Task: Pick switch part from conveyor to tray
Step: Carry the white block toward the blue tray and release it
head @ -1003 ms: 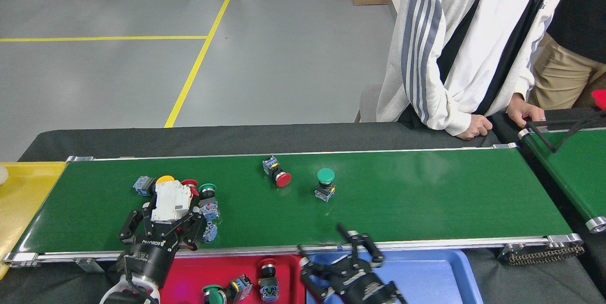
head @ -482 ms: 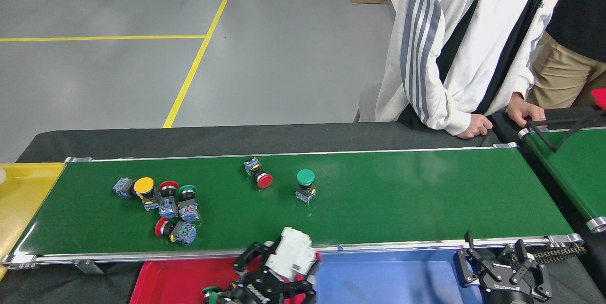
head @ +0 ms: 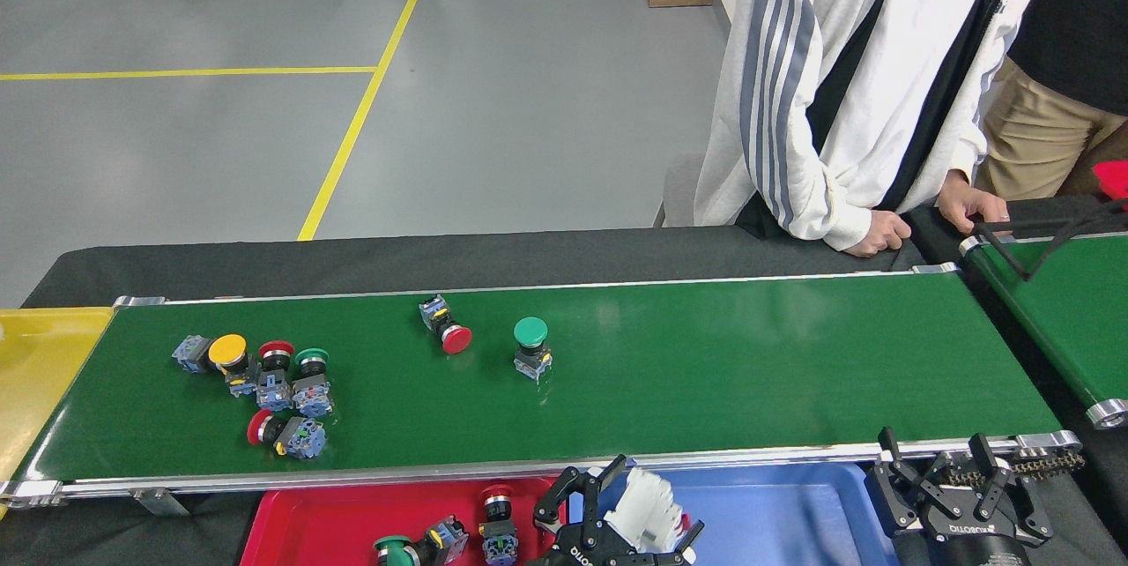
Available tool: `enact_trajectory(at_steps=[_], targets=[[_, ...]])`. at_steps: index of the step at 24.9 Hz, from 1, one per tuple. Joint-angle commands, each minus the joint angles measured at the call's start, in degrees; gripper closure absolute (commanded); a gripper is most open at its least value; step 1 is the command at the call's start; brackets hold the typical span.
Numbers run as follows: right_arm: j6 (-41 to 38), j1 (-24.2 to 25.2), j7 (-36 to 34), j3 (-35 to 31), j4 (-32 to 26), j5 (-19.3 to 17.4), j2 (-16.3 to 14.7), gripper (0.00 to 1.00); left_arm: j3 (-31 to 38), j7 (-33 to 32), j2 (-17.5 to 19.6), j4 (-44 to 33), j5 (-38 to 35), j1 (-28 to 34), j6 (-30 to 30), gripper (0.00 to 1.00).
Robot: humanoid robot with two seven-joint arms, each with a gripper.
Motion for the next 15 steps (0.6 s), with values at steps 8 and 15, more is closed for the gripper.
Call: enact_trajectory(at_steps=[8,15], targets=[[-0.33,-0.5,0.26,-0.23,-1.54,-0.05,-0.61,0.0,42.57,2.14,5.02,-3.57,8.25,7.02,-6.77,0.0],[-0.33,-0.33,0.26,0.2,-2.06,0.04,-0.35,0.0,57.18,2.14,8.63,1.53,14.76,9.93,-15.3,0.0]])
